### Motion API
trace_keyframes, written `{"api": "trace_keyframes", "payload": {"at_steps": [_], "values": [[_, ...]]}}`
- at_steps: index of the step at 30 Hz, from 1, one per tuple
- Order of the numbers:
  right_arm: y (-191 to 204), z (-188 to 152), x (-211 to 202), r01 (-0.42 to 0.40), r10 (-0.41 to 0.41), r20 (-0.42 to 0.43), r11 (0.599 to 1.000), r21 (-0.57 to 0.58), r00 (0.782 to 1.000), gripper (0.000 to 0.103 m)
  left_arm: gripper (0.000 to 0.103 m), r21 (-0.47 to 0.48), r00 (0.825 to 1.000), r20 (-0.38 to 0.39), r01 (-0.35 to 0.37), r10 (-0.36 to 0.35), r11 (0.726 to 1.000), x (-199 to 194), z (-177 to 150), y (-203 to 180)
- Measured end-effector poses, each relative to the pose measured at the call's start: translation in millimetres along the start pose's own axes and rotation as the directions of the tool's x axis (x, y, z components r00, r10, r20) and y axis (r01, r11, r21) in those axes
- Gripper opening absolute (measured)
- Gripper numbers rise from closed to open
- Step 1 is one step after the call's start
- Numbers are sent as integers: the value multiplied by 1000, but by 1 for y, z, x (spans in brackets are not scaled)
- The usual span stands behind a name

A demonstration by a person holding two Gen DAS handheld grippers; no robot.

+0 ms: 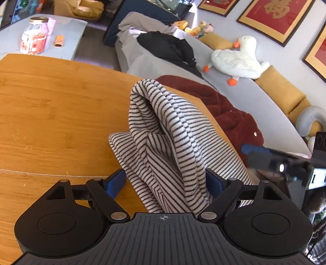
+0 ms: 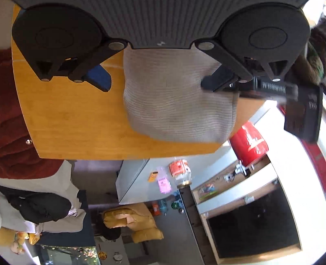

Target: Fold clothes

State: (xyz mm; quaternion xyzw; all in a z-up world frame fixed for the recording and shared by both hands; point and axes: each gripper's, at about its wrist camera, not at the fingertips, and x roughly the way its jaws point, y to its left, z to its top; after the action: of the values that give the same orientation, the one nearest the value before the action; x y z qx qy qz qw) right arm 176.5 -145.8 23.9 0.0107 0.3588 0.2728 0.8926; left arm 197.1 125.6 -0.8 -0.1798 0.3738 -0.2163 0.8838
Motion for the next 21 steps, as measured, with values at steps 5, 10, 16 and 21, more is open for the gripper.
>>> {"api": "trace_keyframes", "payload": {"at_steps": [5,10,16,21], "values": [[19,-24,13,64,-64,-6,997,-49,998,103,85,35,998,33,-50,49,998,-9,4,-8],[3,-29,18,2,0,-26,996,89,1000,103,85,68,977,208,-53,38,996,-56,25,-28],[-1,-34,18,-12,13,-15,993,115,1000,103,86,92,980,145,120,-133,988,-32,46,-46],[-9,-27,14,-113,124,-76,984,138,989,103,82,-18,999,27,47,-46,999,26,44,-15]]}}
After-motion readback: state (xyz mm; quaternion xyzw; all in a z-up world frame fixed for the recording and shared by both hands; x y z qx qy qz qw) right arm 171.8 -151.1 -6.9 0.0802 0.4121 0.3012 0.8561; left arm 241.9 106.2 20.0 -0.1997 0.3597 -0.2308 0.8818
